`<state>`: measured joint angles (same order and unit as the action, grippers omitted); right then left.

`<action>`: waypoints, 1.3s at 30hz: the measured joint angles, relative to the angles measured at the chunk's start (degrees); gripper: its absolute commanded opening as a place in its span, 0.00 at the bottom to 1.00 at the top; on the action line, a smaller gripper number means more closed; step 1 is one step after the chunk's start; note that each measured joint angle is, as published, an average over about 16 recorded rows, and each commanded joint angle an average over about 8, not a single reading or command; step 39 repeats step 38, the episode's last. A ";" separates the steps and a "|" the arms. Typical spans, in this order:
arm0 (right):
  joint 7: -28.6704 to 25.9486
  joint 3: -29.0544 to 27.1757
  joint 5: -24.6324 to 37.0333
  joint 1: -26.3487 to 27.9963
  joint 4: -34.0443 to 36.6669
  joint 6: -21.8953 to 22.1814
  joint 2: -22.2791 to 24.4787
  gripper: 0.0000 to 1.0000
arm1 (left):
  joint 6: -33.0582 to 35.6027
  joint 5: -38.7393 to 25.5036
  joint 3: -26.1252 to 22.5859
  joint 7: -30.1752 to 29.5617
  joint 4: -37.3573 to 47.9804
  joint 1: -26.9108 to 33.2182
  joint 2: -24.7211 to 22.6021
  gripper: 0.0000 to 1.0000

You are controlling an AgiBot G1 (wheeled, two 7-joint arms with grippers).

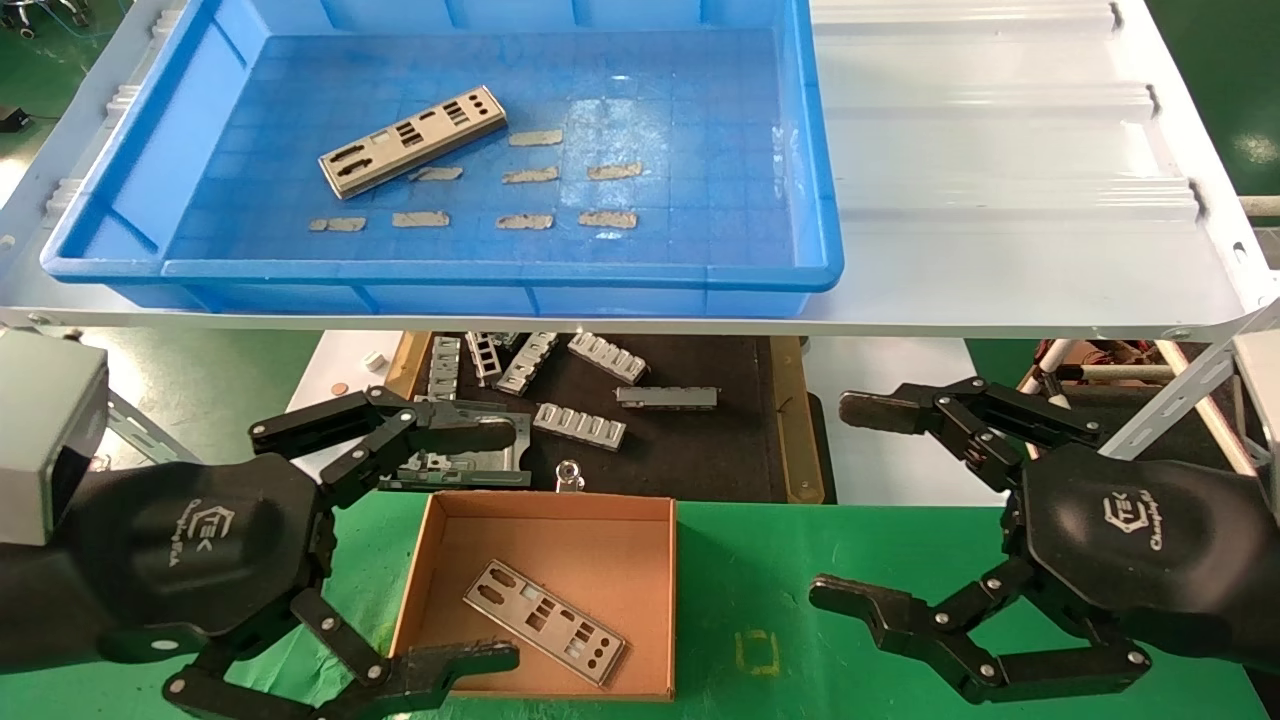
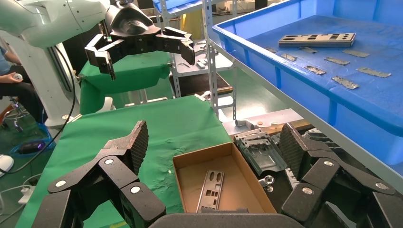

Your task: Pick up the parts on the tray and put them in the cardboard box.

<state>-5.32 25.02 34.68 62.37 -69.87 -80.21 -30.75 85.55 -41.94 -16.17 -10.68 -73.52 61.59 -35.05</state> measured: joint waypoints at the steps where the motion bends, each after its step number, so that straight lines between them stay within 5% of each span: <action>1: 0.00 0.00 0.00 0.00 0.00 0.00 0.00 1.00 | 0.00 0.00 0.00 0.00 0.00 0.00 0.00 1.00; 39: 0.00 0.00 0.00 0.00 0.00 -0.01 0.00 1.00 | 0.00 0.00 0.00 0.00 0.00 0.00 0.00 1.00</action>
